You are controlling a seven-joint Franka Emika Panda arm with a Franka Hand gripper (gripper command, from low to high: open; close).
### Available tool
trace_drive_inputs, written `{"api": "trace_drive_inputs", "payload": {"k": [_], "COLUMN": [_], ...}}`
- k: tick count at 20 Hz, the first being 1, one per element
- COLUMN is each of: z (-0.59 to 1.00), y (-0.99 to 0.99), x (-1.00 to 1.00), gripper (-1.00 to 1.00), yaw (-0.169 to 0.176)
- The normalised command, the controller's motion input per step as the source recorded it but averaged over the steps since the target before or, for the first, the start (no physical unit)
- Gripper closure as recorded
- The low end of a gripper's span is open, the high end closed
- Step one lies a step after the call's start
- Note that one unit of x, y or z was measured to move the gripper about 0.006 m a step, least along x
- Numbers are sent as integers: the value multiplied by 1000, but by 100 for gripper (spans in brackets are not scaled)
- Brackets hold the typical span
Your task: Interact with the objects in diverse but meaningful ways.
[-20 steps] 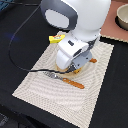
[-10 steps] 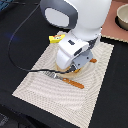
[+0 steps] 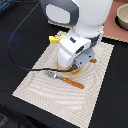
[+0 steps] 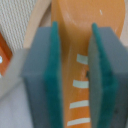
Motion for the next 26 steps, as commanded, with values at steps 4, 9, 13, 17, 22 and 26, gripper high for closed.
{"api": "trace_drive_inputs", "payload": {"k": [4,9,13,17,22,26], "z": [-605,167,727,668,639,193], "y": [0,121,184,102,87,-4], "x": [-38,-15,4,0,-7,-109], "gripper": [100,-100,-100,-100,-100,-100], "yaw": [23,8,12,1,8,26]}}
